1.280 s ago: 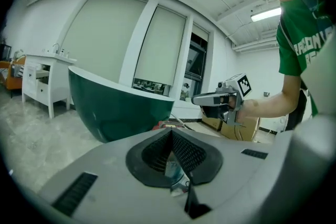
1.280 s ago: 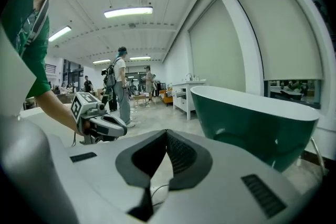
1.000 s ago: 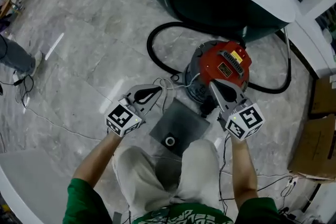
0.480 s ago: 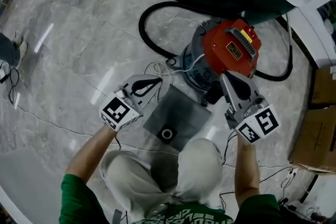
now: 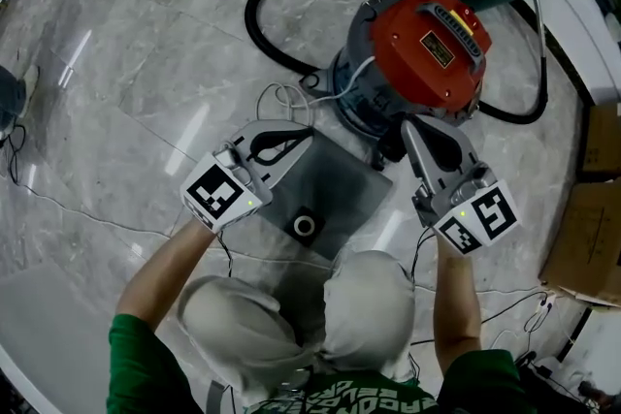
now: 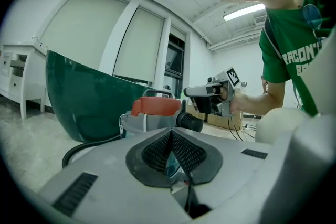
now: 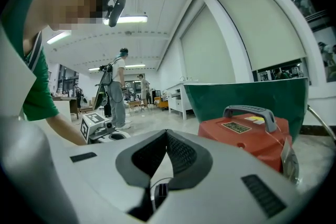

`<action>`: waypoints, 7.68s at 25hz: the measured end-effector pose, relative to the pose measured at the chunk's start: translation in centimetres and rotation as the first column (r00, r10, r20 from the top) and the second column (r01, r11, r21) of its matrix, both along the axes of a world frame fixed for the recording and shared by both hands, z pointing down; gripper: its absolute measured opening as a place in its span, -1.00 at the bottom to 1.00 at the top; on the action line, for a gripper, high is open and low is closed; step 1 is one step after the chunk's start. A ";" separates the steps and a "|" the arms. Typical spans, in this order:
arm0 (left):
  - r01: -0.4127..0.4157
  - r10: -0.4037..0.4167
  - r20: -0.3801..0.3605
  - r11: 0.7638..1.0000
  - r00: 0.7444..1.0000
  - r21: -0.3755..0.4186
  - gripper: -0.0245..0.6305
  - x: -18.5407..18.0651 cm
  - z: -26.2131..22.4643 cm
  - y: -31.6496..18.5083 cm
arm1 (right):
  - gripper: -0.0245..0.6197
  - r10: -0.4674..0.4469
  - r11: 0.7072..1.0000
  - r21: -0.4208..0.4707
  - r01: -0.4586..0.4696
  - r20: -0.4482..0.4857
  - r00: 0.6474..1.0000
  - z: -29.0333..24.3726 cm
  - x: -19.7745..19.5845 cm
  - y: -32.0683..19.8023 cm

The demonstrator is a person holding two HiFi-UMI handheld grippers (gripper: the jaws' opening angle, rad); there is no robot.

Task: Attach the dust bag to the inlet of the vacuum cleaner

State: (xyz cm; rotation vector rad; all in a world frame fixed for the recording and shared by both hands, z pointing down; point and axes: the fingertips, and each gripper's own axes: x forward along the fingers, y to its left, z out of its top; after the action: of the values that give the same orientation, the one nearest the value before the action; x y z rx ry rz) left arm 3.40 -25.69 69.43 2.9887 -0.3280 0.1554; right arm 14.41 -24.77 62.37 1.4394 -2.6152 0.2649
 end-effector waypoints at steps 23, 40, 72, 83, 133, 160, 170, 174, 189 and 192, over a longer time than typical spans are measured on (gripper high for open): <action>0.009 -0.011 0.095 1.000 0.995 0.023 -0.92 -3.6 9.6 13.1 | -0.90 -0.327 0.941 -0.078 0.329 0.036 0.944 15.8 -6.2 15.9; -0.044 0.063 0.252 0.996 0.966 -0.082 -0.91 -5.3 24.9 20.7 | -0.89 -0.508 0.834 -0.310 0.457 -0.107 0.855 35.0 -14.5 22.9; -0.065 0.082 0.350 0.996 0.933 -0.061 -0.91 -5.2 28.6 18.6 | -0.66 -0.290 0.957 -0.179 0.230 -0.515 0.807 37.0 -11.7 21.5; -0.135 0.105 0.430 0.990 0.897 0.040 -0.91 -1.4 27.4 13.1 | -0.85 -0.253 0.964 -0.198 0.179 -0.469 0.846 36.9 -9.1 18.2; -0.511 0.403 0.602 0.860 0.690 0.010 -0.90 0.8 28.9 16.1 | -0.86 -0.411 0.903 -0.263 0.339 -0.302 0.860 35.1 -7.4 16.4; -0.610 0.395 0.560 0.747 0.729 0.267 -0.89 4.5 6.7 9.3 | -0.86 -0.155 0.973 0.113 0.200 -0.319 0.935 13.0 -4.2 10.6; -0.599 0.414 0.512 0.753 0.753 0.272 -0.89 5.3 2.2 7.9 | -0.86 -0.105 0.973 0.170 0.154 -0.263 0.959 8.4 -3.4 9.6; -0.586 0.410 0.487 0.756 0.771 0.291 -0.89 5.4 1.7 7.8 | -0.87 -0.087 0.978 0.159 0.134 -0.271 0.959 8.0 -3.3 9.8; -0.535 0.366 0.445 0.770 0.817 0.349 -0.87 8.7 -0.5 5.1 | -0.87 0.003 0.992 0.125 0.033 -0.276 0.961 6.0 -0.1 7.6; -0.518 0.348 0.437 0.772 0.829 0.368 -0.87 9.6 -1.1 4.5 | -0.87 0.027 0.991 0.133 0.009 -0.268 0.963 5.4 0.8 7.0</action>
State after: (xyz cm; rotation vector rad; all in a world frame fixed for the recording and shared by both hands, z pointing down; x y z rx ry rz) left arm 13.00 -21.20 68.34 3.4627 0.3919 0.7650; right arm 15.24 -17.81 67.76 1.4140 -2.4438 -0.1026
